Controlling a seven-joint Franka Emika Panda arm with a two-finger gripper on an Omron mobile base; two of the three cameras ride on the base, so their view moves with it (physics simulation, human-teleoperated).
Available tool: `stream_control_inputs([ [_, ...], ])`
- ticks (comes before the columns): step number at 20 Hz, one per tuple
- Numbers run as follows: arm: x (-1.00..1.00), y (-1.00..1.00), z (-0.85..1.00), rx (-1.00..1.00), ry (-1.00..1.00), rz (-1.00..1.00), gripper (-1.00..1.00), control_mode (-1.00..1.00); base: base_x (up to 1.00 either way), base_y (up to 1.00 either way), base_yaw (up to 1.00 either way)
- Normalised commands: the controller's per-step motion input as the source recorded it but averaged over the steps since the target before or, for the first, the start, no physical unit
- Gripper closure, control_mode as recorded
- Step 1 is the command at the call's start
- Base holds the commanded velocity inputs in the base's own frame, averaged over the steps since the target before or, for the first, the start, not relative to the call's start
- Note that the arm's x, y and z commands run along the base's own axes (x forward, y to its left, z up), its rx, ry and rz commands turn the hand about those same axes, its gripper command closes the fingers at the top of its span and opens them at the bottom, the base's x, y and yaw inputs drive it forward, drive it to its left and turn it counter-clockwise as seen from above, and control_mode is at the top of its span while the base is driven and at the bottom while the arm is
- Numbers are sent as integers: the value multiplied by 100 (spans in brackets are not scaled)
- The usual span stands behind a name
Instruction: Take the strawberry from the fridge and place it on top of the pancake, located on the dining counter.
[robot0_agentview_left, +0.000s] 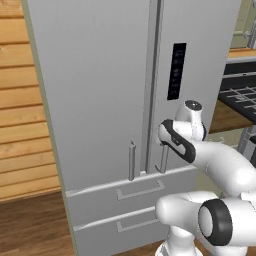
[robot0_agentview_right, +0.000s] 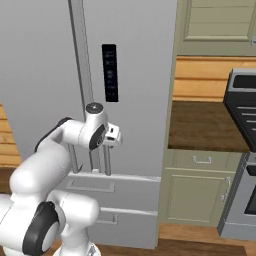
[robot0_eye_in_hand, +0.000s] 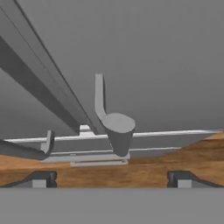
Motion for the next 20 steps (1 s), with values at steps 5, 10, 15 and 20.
stream_control_inputs([
  [5, 19, -5, -37, 1, -1, 0, -100, -100, 0, 0, 0],
  [10, 24, -5, -14, 0, -5, 0, -100, -100, 0, 0, 0],
  [15, 21, -2, -1, 0, -23, 0, -100, -100, 0, 0, 0],
  [20, 31, 0, -10, 0, -13, 0, -100, -100, 0, 0, 0],
])
